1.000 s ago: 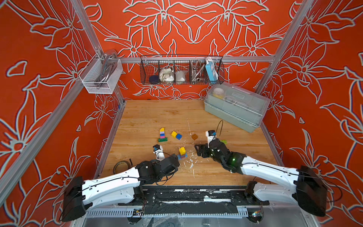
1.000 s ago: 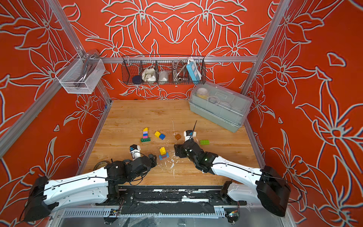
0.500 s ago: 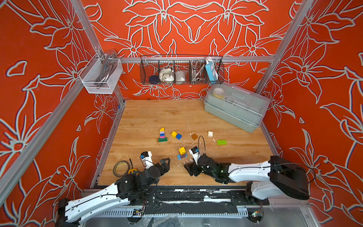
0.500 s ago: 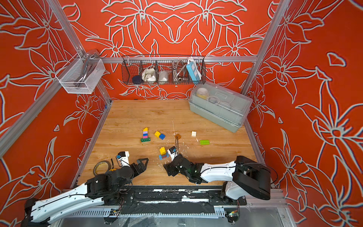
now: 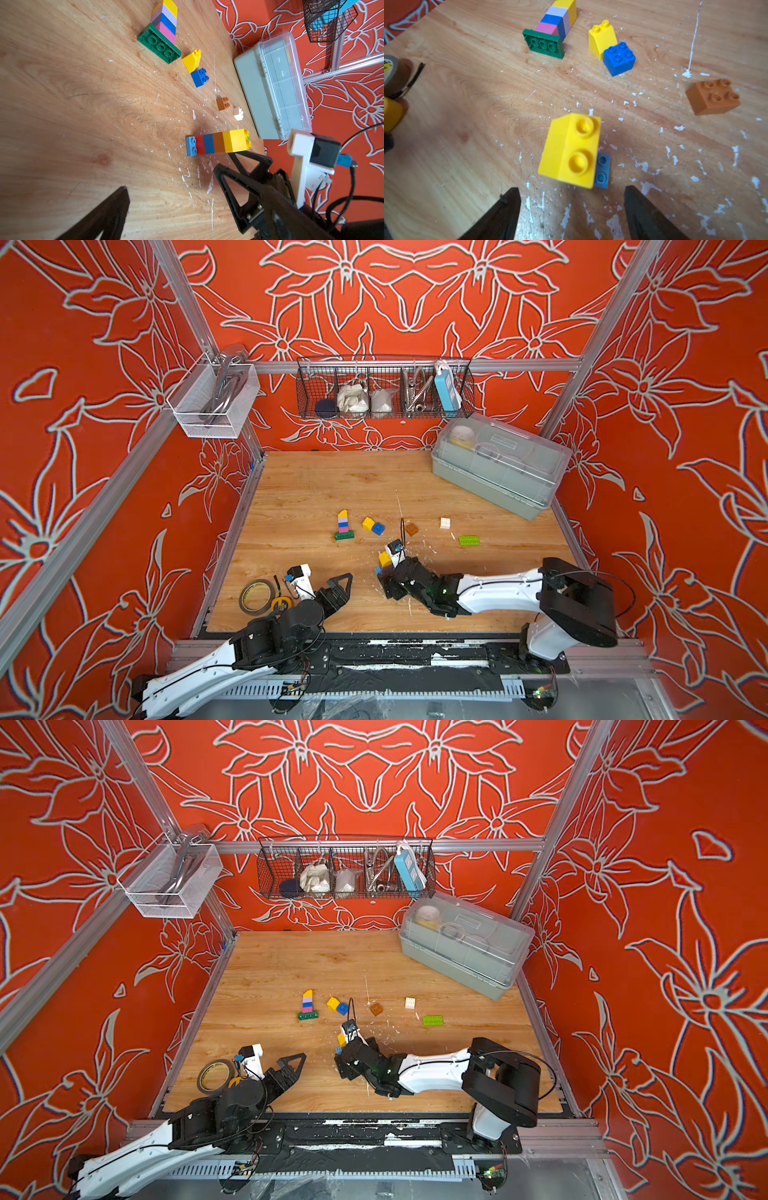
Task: Assemble the number 1 with lego
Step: Pick up the lego brick from the center of the board.
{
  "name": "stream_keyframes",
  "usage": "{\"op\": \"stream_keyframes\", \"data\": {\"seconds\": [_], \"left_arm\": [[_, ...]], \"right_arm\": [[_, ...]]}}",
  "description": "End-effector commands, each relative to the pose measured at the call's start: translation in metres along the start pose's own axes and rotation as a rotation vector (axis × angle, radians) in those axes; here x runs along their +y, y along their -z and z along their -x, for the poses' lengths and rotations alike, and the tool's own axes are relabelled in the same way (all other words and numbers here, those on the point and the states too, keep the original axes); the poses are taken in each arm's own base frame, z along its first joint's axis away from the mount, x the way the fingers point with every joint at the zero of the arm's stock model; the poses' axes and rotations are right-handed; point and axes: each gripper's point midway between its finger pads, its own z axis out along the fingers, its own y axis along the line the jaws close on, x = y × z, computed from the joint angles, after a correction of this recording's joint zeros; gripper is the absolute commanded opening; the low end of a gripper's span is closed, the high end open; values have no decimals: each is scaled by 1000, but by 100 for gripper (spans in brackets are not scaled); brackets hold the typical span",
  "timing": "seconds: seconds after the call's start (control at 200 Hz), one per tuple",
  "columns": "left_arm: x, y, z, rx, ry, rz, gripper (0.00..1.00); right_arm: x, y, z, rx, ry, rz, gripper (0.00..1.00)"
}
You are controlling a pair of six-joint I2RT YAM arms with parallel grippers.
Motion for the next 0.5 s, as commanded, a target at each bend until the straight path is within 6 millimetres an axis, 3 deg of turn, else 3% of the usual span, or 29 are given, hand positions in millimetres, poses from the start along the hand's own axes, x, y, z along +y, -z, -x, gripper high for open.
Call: {"op": "stream_keyframes", "data": {"seconds": [0.0,0.275,0.495], "left_arm": [[1,0,2,-12,-19,15,99],[-4,-2,1,-3,-46,20,99],[-3,-1,1,-9,-37,10,99]], "right_arm": [[-9,-5,-2,17,33,-84,79],[-9,-16,1,55,57,-131,61],[-10,-18,4,51,41,-147,59]]}}
